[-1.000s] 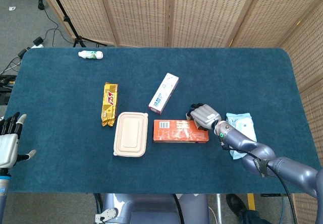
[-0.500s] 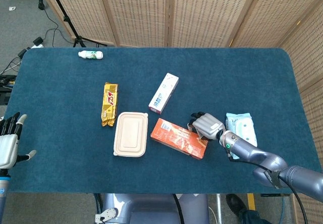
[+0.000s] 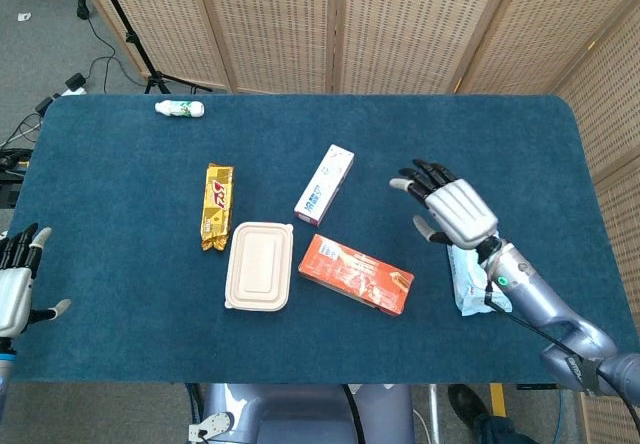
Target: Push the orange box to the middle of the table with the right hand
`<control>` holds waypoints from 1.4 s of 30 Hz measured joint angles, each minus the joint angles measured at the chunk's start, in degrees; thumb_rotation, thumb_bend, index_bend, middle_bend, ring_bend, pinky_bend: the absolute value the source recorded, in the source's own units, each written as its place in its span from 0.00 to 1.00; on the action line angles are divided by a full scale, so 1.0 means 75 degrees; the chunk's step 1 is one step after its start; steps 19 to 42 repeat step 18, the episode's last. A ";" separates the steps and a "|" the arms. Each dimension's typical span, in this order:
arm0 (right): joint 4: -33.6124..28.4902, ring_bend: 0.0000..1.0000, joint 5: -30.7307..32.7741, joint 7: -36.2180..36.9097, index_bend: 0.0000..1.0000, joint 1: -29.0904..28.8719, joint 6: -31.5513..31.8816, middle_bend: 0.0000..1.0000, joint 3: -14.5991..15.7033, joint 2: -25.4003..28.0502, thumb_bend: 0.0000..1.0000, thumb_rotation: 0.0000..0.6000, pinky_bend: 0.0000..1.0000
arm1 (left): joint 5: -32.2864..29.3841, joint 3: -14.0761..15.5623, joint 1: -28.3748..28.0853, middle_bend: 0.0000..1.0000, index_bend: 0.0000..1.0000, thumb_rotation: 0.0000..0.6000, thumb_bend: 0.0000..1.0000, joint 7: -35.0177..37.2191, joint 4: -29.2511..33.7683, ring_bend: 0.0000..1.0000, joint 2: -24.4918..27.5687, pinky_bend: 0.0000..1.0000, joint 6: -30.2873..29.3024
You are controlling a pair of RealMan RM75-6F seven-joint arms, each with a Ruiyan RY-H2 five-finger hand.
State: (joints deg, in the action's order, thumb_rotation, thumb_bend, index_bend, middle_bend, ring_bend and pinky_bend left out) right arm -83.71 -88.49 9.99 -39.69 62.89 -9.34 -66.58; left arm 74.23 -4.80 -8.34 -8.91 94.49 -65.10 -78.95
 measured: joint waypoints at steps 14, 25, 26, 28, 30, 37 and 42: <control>-0.0026 0.00 0.0373 -0.0152 0.00 0.3105 0.3415 0.00 0.0576 0.0124 0.00 1.00 0.00 | 0.0616 0.0191 0.0156 0.00 0.00 1.00 0.00 0.0306 -0.0092 0.00 0.0048 0.00 -0.0326; 0.0256 0.00 0.0541 -0.0227 0.00 0.3563 0.3737 0.00 0.0711 -0.0300 0.00 1.00 0.00 | 0.0783 0.0208 0.0203 0.00 0.00 1.00 0.00 0.0450 -0.0184 0.00 0.0024 0.00 -0.0497; 0.0256 0.00 0.0541 -0.0227 0.00 0.3563 0.3737 0.00 0.0711 -0.0300 0.00 1.00 0.00 | 0.0783 0.0208 0.0203 0.00 0.00 1.00 0.00 0.0450 -0.0184 0.00 0.0024 0.00 -0.0497; 0.0256 0.00 0.0541 -0.0227 0.00 0.3563 0.3737 0.00 0.0711 -0.0300 0.00 1.00 0.00 | 0.0783 0.0208 0.0203 0.00 0.00 1.00 0.00 0.0450 -0.0184 0.00 0.0024 0.00 -0.0497; 0.0256 0.00 0.0541 -0.0227 0.00 0.3563 0.3737 0.00 0.0711 -0.0300 0.00 1.00 0.00 | 0.0783 0.0208 0.0203 0.00 0.00 1.00 0.00 0.0450 -0.0184 0.00 0.0024 0.00 -0.0497; 0.0256 0.00 0.0541 -0.0227 0.00 0.3563 0.3737 0.00 0.0711 -0.0300 0.00 1.00 0.00 | 0.0783 0.0208 0.0203 0.00 0.00 1.00 0.00 0.0450 -0.0184 0.00 0.0024 0.00 -0.0497; 0.0256 0.00 0.0541 -0.0227 0.00 0.3563 0.3737 0.00 0.0711 -0.0300 0.00 1.00 0.00 | 0.0783 0.0208 0.0203 0.00 0.00 1.00 0.00 0.0450 -0.0184 0.00 0.0024 0.00 -0.0497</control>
